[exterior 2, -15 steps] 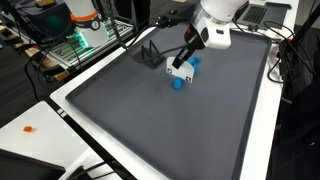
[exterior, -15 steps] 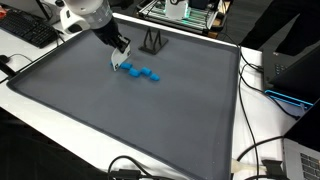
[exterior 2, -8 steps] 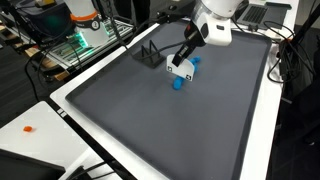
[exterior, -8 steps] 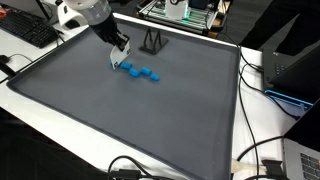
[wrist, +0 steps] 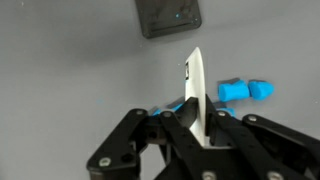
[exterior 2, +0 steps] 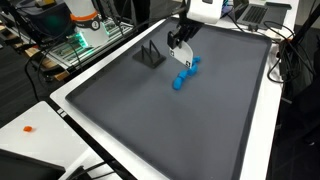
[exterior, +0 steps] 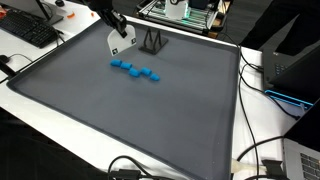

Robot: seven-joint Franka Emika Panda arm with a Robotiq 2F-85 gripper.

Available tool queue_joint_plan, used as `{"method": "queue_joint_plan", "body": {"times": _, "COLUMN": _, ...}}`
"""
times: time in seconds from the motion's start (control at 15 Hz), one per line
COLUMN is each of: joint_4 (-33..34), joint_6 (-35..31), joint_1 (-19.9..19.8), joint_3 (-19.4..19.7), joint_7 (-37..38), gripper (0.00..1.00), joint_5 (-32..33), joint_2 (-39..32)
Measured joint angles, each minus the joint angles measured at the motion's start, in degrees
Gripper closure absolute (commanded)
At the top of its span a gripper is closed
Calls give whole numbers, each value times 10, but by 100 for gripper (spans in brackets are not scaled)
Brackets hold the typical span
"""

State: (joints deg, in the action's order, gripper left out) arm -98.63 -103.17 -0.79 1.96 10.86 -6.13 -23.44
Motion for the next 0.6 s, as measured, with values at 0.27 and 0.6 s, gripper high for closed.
{"method": "queue_joint_plan", "body": {"times": 0.27, "joint_4": -60, "joint_6": -23, "joint_1": 0, "joint_3": 2, "joint_7": 85, "gripper": 98, "joint_5": -57, "joint_2": 50}}
{"method": "queue_joint_plan", "body": {"times": 0.6, "joint_4": -157, "joint_6": -95, "joint_1": 0, "joint_3": 2, "joint_7": 181, "gripper": 98, "joint_5": -123, "joint_2": 111}}
